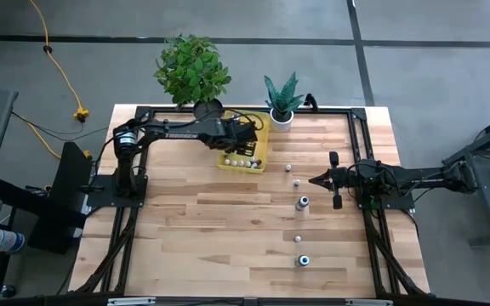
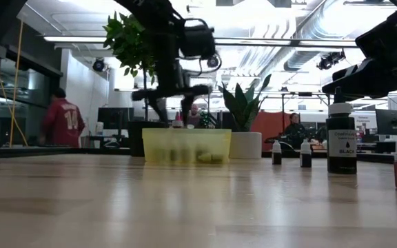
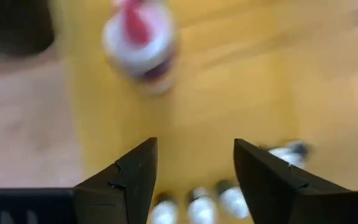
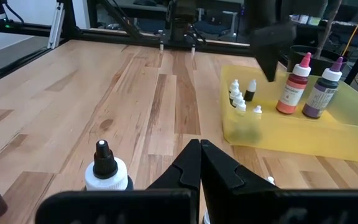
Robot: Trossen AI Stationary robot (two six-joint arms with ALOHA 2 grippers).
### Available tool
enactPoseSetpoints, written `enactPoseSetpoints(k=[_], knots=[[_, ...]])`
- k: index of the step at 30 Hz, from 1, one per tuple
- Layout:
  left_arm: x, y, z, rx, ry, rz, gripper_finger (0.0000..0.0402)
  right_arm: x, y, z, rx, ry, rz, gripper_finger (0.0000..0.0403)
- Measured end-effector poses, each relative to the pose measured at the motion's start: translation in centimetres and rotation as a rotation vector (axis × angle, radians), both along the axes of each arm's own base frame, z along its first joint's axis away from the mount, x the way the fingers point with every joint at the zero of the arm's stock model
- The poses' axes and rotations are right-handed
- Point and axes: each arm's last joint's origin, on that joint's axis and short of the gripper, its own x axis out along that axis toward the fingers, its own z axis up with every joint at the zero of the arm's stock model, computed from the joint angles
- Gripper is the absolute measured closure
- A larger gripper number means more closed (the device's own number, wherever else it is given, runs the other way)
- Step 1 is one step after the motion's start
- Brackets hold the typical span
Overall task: Pick & Place food coloring
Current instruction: Put the small black food coloring bottle into the yellow bin
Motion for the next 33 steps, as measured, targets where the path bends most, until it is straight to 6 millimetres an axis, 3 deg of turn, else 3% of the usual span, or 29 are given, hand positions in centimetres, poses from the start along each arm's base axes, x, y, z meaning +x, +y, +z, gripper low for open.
enactPoseSetpoints(k=[4, 10, 21, 28, 33], knots=[[1.0, -0.5, 1.0, 0.043, -0.078, -0.162, 0.0199, 0.0, 0.0, 0.0, 0.0, 0.0, 0.0, 0.0402], [3.7, -1.8, 3.5, 0.092, -0.177, -0.575, 0.0199, 0.0, 0.0, 0.0, 0.0, 0.0, 0.0, 0.0402], [7.3, -2.9, 5.9, 0.135, -0.049, -1.179, 0.0199, 0.0, 0.0, 0.0, 0.0, 0.0, 0.0, 0.0402], [9.6, -2.4, 5.4, 0.178, 0.093, -1.368, 0.0199, 0.0, 0.0, 0.0, 0.0, 0.002, 0.0, 0.0402], [11.4, -2.0, 4.7, 0.22, 0.081, -1.389, 0.0199, 0.0, 0.0, 0.0, 0.0, 0.004, 0.0, 0.0402]])
